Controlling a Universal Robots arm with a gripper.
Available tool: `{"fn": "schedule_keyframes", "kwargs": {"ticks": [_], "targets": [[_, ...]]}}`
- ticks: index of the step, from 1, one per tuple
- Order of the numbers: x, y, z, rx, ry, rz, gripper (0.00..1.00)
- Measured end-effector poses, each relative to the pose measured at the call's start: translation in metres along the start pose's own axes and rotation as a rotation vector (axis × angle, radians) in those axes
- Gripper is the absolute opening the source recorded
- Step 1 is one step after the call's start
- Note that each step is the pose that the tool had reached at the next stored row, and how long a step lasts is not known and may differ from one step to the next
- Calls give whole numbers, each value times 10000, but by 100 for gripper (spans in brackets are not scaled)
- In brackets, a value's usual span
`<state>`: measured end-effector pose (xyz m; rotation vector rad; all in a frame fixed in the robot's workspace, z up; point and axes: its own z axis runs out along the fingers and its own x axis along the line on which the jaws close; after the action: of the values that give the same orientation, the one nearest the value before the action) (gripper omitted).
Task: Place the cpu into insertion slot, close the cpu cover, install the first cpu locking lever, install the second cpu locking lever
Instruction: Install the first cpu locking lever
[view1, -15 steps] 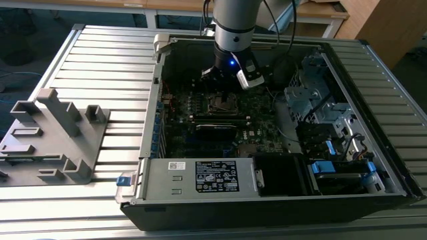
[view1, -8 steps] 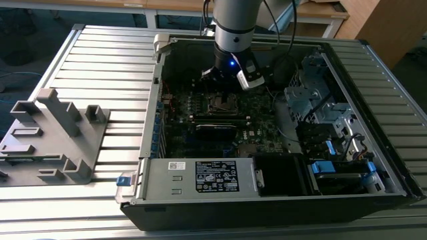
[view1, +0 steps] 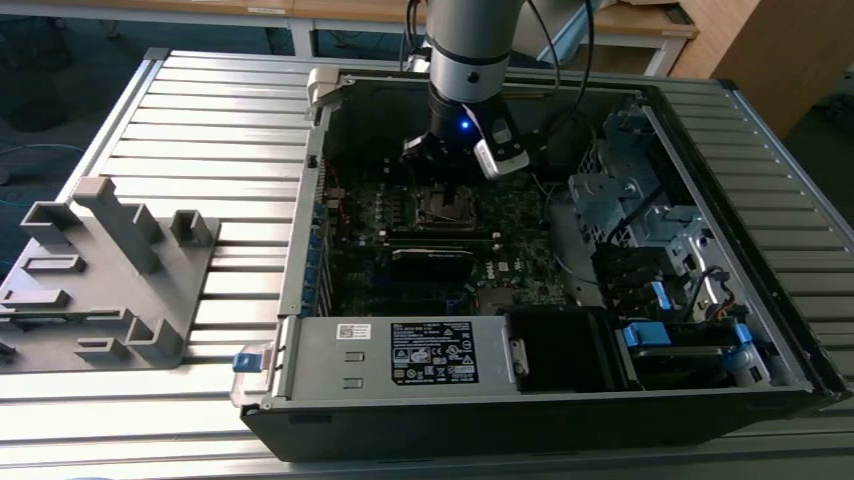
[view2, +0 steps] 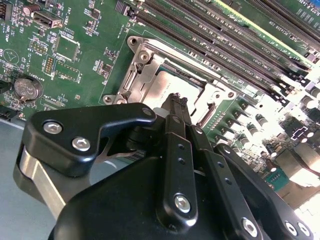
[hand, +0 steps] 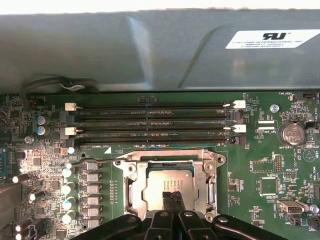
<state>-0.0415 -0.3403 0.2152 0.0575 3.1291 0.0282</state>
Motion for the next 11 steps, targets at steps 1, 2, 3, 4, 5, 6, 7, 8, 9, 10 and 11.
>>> {"fn": "schedule_keyframes", "kwargs": {"ticks": [1, 2, 3, 4, 5, 6, 7, 8, 9, 10, 11], "targets": [[0, 0, 0, 0, 0, 0, 11], [0, 0, 0, 0, 0, 0, 11], [0, 0, 0, 0, 0, 0, 11], [0, 0, -3, 2, 1, 0, 11], [0, 0, -7, 5, 3, 0, 11], [0, 0, -9, 3, 2, 0, 11], [0, 0, -12, 0, 0, 0, 11], [0, 0, -18, 2, 1, 0, 11], [0, 0, -26, 0, 0, 0, 11], [0, 1, -36, 0, 0, 0, 11], [0, 1, -49, 0, 0, 0, 11]]}}
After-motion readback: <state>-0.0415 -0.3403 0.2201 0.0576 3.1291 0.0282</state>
